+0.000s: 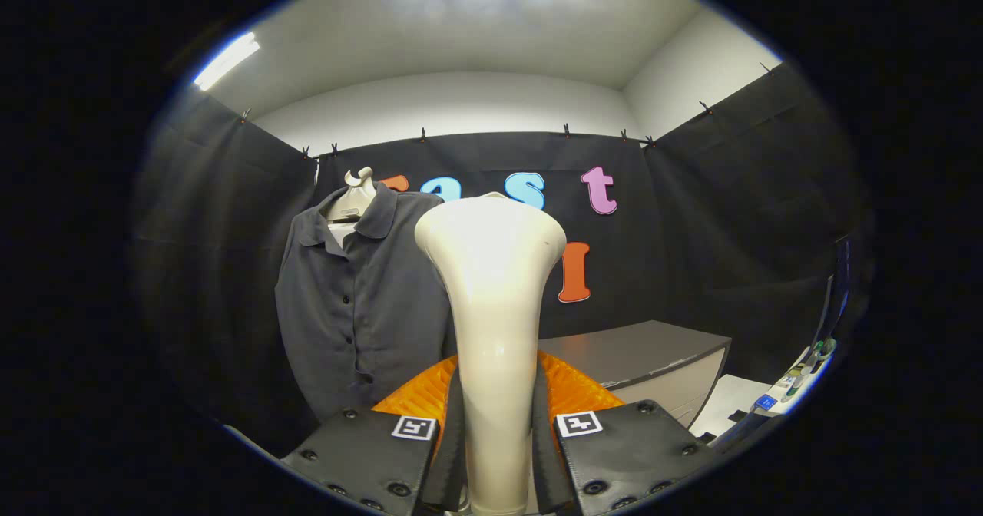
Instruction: Iron the clothes twice with a garment steamer, once on the left side and once on the right side.
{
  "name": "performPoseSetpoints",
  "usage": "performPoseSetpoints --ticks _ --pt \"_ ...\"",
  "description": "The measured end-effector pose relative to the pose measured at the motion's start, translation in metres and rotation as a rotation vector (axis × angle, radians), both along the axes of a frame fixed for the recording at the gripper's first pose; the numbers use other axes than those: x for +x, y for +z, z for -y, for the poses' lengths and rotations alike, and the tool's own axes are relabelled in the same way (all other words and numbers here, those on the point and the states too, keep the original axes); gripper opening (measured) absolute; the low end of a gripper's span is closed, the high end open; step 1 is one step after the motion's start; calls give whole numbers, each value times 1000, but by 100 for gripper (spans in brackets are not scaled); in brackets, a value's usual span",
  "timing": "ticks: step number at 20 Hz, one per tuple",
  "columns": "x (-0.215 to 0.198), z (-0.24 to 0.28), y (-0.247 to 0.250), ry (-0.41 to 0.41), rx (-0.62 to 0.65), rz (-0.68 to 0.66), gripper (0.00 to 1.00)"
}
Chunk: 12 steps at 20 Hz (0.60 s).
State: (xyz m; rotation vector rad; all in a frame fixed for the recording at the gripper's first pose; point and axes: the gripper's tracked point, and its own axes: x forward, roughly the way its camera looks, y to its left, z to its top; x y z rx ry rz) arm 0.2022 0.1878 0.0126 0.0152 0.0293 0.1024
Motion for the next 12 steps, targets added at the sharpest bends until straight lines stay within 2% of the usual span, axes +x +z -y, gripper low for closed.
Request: performPoseSetpoints --ticks 12 --pt "4 -1 -2 17 0 5 43"
